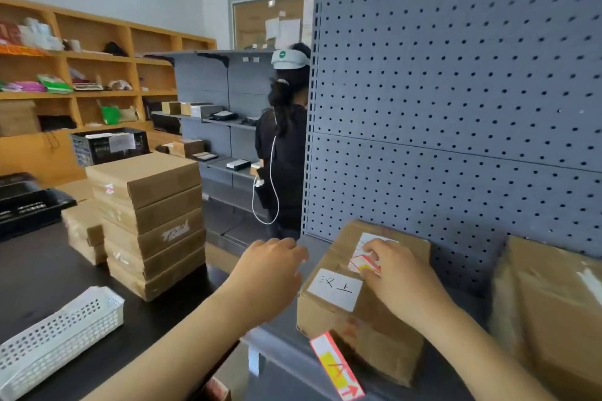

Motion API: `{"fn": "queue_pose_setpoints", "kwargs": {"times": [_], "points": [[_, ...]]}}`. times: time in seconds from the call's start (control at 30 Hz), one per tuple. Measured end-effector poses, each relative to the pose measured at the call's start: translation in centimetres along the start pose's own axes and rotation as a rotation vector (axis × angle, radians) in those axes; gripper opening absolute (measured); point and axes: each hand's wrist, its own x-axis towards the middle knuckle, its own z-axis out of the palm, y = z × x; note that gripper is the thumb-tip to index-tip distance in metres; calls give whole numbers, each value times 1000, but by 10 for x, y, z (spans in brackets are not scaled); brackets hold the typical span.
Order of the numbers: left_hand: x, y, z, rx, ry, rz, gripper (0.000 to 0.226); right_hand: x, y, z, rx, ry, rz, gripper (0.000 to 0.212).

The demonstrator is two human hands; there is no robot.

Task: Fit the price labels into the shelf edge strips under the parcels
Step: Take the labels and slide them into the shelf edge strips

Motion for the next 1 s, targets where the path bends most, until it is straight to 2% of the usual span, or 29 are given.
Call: {"fn": "queue_pose_setpoints", "kwargs": {"times": [0.23,0.5,0.67,0.77,0.83,1.0], "points": [[60,-12,18,-70,48,133,31,30,7,9,-145,-7,148,46],[102,-20,38,-144,17,317,31,35,5,32,-232,-148,288,49],[115,-25,40,-192,27,435,32,41,0,35,-165,-164,411,42],[118,-28,40,-203,36,502,32,44,-4,30,-77,-201,508,45],[118,-30,40,-219,21,519,31,45,-7,29,19,-190,571,39],[113,-28,34,-262,48,600,33,41,-16,28,231,10,699,33]]}}
